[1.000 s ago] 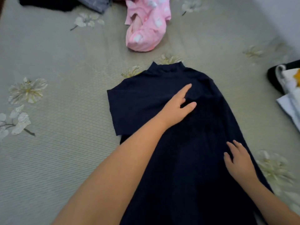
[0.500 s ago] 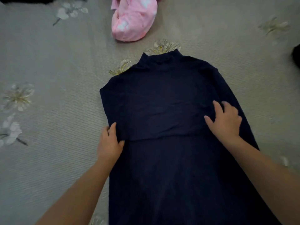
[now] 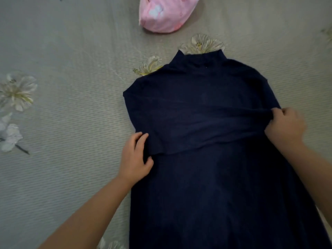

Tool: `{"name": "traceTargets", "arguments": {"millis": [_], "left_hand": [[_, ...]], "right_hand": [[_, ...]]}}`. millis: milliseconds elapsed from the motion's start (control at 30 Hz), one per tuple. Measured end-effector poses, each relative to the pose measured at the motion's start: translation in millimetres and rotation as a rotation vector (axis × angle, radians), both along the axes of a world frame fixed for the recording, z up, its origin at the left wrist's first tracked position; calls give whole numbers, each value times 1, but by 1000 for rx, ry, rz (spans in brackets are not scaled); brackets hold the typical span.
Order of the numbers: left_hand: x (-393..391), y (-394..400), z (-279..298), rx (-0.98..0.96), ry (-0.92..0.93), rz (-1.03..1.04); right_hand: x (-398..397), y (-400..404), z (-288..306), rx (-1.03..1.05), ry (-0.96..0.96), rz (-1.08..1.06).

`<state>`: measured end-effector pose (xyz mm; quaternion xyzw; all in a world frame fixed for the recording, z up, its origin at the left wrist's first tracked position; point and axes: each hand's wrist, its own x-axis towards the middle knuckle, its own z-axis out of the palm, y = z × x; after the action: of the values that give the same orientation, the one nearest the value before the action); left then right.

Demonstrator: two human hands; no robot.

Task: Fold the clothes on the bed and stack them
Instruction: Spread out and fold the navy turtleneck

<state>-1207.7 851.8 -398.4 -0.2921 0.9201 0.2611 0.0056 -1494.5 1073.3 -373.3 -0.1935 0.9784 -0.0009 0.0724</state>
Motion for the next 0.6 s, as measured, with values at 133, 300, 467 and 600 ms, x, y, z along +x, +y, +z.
{"name": "traceTargets", "arguments": {"millis": [133,300,467,600], "left_hand": [[-9,2,-8,19,66,223],[-18,-35,1,11,106,453],[23,-68,7,-51,-28,332],[31,-70,3,-161,-308,-171]], "right_hand": [[9,-7,-16,31,-10,154],[-7,-22,-12,65,57,152],[-9,-33,-2,13,127,146],[1,-39,-10,231,-52,151]]}}
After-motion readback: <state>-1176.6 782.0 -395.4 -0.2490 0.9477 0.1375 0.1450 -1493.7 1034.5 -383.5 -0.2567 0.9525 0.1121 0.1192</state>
